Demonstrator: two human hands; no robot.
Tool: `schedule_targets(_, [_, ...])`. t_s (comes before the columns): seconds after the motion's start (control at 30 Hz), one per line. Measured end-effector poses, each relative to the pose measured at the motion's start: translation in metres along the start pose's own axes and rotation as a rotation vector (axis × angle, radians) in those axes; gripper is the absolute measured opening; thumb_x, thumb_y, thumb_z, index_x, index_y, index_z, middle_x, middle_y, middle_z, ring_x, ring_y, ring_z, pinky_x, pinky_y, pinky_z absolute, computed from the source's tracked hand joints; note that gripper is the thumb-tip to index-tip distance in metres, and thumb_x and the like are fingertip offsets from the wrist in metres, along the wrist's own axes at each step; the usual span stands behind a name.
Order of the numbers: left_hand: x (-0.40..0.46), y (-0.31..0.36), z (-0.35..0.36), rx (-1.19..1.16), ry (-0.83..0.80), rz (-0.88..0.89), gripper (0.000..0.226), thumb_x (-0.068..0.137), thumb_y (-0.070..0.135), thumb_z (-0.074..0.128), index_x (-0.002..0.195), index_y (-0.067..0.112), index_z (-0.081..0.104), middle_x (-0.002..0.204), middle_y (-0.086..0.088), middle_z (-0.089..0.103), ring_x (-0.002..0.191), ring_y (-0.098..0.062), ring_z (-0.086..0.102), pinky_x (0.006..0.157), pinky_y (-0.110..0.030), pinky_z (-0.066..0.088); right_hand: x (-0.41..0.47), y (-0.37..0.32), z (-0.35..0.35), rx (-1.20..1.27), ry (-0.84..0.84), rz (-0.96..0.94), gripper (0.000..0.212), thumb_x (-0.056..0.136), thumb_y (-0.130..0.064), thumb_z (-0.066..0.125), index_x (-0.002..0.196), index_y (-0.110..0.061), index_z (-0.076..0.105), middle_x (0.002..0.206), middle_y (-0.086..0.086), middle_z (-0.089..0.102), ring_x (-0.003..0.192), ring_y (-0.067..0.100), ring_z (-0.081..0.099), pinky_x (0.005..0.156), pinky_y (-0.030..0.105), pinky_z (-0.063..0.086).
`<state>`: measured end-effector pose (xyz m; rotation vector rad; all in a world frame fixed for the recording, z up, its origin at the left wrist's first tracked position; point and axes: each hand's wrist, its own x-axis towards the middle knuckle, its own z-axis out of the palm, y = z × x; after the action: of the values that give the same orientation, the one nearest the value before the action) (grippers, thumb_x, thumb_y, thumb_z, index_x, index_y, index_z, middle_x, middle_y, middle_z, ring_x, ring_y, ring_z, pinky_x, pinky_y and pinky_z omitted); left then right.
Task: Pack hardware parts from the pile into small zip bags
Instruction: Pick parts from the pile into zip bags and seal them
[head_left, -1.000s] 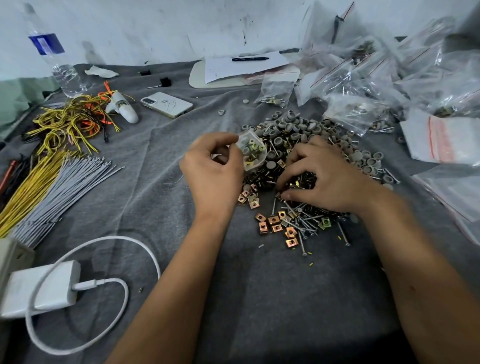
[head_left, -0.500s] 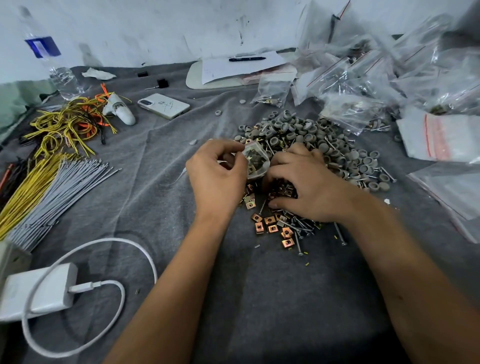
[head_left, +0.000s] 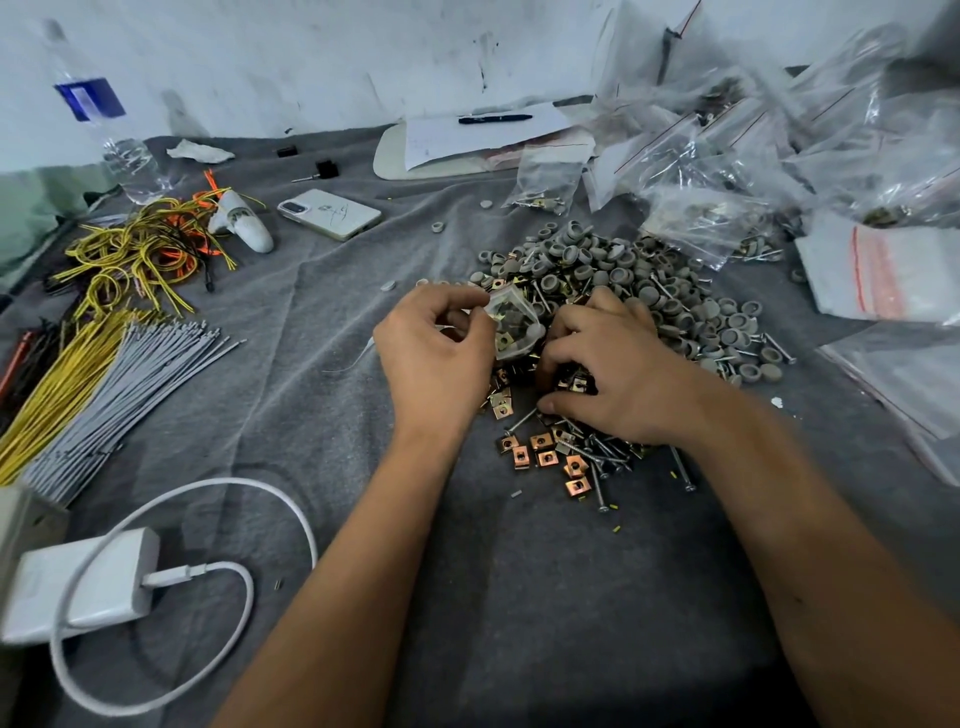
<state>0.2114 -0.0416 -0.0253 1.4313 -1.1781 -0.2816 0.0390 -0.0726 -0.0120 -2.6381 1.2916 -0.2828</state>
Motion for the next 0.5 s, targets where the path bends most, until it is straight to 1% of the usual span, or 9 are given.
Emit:
schedule_targets(0.1, [-0.0007, -0.0002, -0.0002, -0.007, -0.003, -0.008, 0.021, 0.082, 0.01, 0.065, 0.094, 0.015, 0.081, 0.082, 0.006, 0.073, 0.076, -0.003, 0.067, 0.073, -0.016, 0.05, 0.0003, 0.0003, 0.0012, 0.044, 0.0, -0.028, 0.014, 0.087, -0.049, 0.074, 0.087, -0.04, 0.064, 0.104, -0.016, 0.048, 0.112, 0.013, 0.032, 0.102, 0.045, 0.025])
schedule_targets(0.17, [-0.0006, -0.0003, 0.0, -0.01, -0.003, -0.014, 0.021, 0.082, 0.009, 0.066, 0.095, 0.015, 0.081, 0.081, 0.007, 0.073, 0.075, -0.002, 0.066, 0.071, -0.014, 0.049, -0.0005, 0.002, 0.0014, 0.103, -0.003, -0.06, 0.015, 0.087, -0.046, 0.074, 0.083, -0.04, 0.061, 0.1, -0.02, 0.049, 0.107, 0.01, 0.033, 0.101, 0.043, 0.024])
schedule_targets(0.2, [-0.0004, -0.0003, -0.0001, -0.008, -0.005, -0.013, 0.021, 0.083, 0.009, 0.066, 0.095, 0.016, 0.081, 0.08, 0.006, 0.073, 0.075, -0.003, 0.067, 0.072, -0.016, 0.05, -0.0008, 0.0031, 0.0013, 0.156, 0.016, -0.078, 0.014, 0.088, -0.044, 0.074, 0.083, -0.039, 0.061, 0.099, -0.021, 0.051, 0.106, 0.009, 0.036, 0.1, 0.042, 0.025])
schedule_targets(0.27, [-0.0003, 0.0002, -0.0003, -0.012, -0.012, -0.005, 0.021, 0.082, 0.01, 0.066, 0.095, 0.016, 0.081, 0.08, 0.006, 0.072, 0.076, -0.005, 0.067, 0.073, -0.02, 0.052, -0.0015, 0.0054, 0.0016, 0.308, 0.129, -0.099, 0.009, 0.09, -0.039, 0.072, 0.089, -0.036, 0.064, 0.096, -0.02, 0.058, 0.101, 0.008, 0.048, 0.096, 0.037, 0.035])
schedule_targets(0.33, [-0.0007, 0.0009, -0.0003, -0.02, -0.018, 0.005, 0.02, 0.082, 0.01, 0.067, 0.094, 0.016, 0.081, 0.082, 0.006, 0.073, 0.077, -0.006, 0.068, 0.074, -0.022, 0.054, -0.0025, 0.0047, 0.002, 0.49, 0.305, -0.087, 0.006, 0.094, -0.03, 0.071, 0.095, -0.026, 0.067, 0.091, -0.015, 0.065, 0.089, 0.003, 0.06, 0.084, 0.023, 0.048])
schedule_targets(0.37, [-0.001, 0.0011, 0.0, -0.023, -0.02, 0.011, 0.02, 0.082, 0.009, 0.068, 0.094, 0.016, 0.081, 0.082, 0.006, 0.073, 0.078, -0.007, 0.068, 0.075, -0.023, 0.055, -0.0027, 0.0037, 0.0022, 0.557, 0.392, -0.081, 0.006, 0.095, -0.025, 0.071, 0.096, -0.021, 0.067, 0.088, -0.012, 0.067, 0.085, 0.004, 0.064, 0.077, 0.019, 0.051])
schedule_targets(0.4, [-0.0011, 0.0011, 0.0003, -0.027, -0.023, 0.016, 0.019, 0.083, 0.007, 0.068, 0.094, 0.016, 0.081, 0.083, 0.006, 0.074, 0.079, -0.008, 0.069, 0.074, -0.024, 0.055, -0.0025, 0.0026, 0.0026, 0.603, 0.467, -0.079, 0.006, 0.095, -0.021, 0.072, 0.096, -0.016, 0.068, 0.086, -0.01, 0.069, 0.082, 0.006, 0.067, 0.073, 0.019, 0.054])
schedule_targets(0.43, [-0.0014, 0.001, 0.001, -0.031, -0.027, 0.022, 0.019, 0.083, 0.006, 0.069, 0.094, 0.016, 0.081, 0.084, 0.006, 0.074, 0.08, -0.009, 0.069, 0.074, -0.025, 0.055, -0.0023, 0.0018, 0.0031, 0.629, 0.524, -0.079, 0.007, 0.094, -0.018, 0.074, 0.096, -0.013, 0.07, 0.085, -0.007, 0.071, 0.08, 0.008, 0.068, 0.073, 0.023, 0.056])
schedule_targets(0.5, [-0.0025, 0.0011, 0.0029, -0.041, -0.038, 0.042, 0.019, 0.083, 0.003, 0.069, 0.093, 0.015, 0.081, 0.086, 0.007, 0.076, 0.081, -0.009, 0.07, 0.074, -0.023, 0.055, -0.0015, 0.0009, 0.0031, 0.631, 0.591, -0.092, 0.009, 0.09, -0.016, 0.078, 0.096, -0.011, 0.074, 0.087, -0.004, 0.073, 0.081, 0.01, 0.07, 0.075, 0.03, 0.059])
